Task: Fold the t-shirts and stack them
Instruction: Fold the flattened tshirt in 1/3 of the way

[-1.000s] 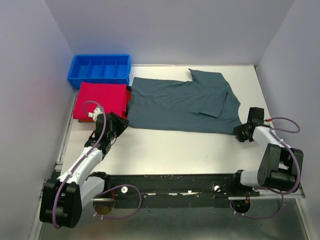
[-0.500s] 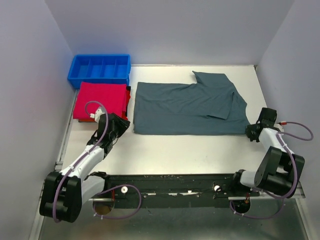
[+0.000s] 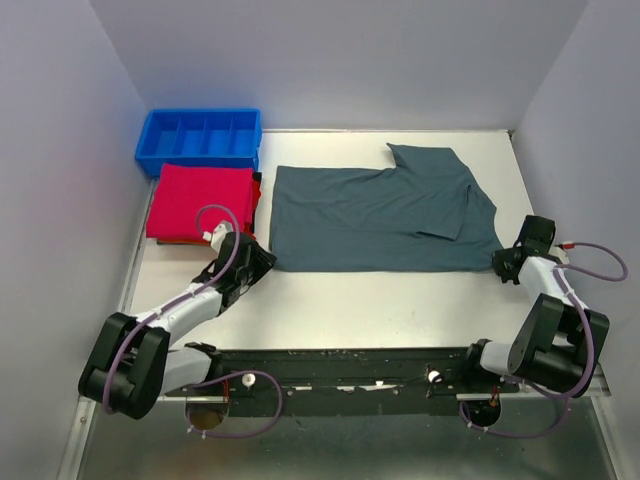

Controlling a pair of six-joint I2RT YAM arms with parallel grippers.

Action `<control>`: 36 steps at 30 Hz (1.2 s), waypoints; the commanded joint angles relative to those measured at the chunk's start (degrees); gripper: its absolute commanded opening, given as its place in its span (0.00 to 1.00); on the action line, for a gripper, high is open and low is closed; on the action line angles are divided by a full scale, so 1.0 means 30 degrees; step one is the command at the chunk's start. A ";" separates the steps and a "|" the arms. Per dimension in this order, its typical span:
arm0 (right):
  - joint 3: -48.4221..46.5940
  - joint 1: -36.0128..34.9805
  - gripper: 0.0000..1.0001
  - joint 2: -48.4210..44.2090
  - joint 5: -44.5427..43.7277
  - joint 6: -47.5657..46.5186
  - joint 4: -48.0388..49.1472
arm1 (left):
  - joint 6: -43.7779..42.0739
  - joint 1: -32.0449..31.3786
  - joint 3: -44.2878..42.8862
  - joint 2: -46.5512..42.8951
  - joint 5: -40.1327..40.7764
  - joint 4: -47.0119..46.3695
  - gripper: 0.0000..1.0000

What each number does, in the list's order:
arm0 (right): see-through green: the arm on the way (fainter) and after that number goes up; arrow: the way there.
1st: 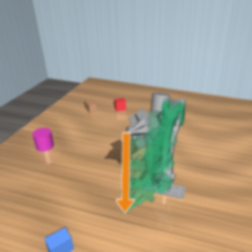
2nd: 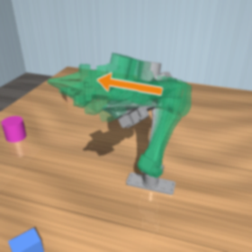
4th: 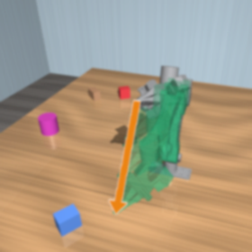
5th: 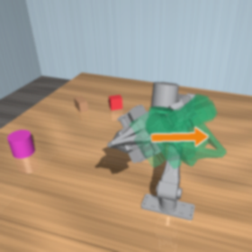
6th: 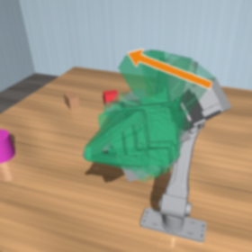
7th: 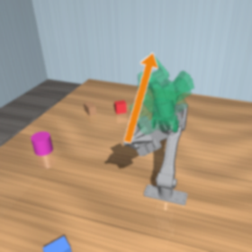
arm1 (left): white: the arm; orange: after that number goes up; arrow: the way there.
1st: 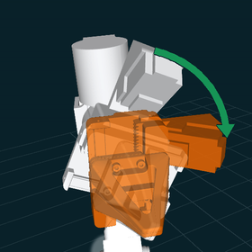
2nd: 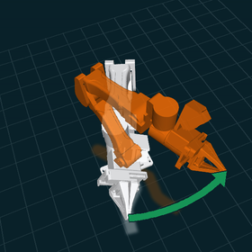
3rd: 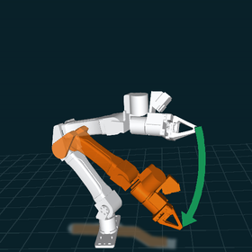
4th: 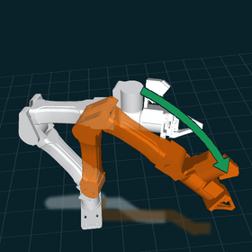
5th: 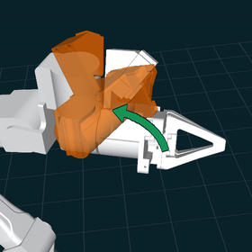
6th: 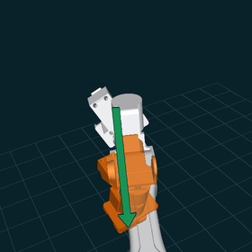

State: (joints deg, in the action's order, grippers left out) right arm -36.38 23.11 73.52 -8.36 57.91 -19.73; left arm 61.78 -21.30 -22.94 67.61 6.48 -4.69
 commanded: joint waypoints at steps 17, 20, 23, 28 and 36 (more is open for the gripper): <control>0.0058 0.0118 0.01 0.0046 0.0766 -0.0495 -0.0015 | -0.0319 -0.0078 -0.1436 0.2485 -0.0197 -0.0841 0.00; -0.0119 0.0117 0.01 -0.0188 0.0735 -0.0641 -0.0280 | -0.0611 -0.0078 -0.1406 0.1634 -0.0022 -0.0226 0.00; -0.0498 0.0088 0.01 -0.0218 0.1494 -0.0525 -0.0309 | -0.1021 0.0009 -0.1669 0.1368 0.0095 0.0389 0.00; -0.2954 -0.0145 0.01 -0.1357 0.5678 -0.0524 0.0159 | -0.1491 0.0361 -0.2722 0.1456 -0.0227 0.1150 0.00; -0.5863 -0.0234 0.01 -0.4553 0.4995 -0.1021 -0.1882 | -0.2164 0.0478 -0.3018 0.0344 0.0622 0.2616 0.00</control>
State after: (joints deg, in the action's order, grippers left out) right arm -52.93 22.17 63.46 10.92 56.29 -19.27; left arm 57.54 -20.32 -31.27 71.44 6.81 -0.64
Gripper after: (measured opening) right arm 0.010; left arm 0.024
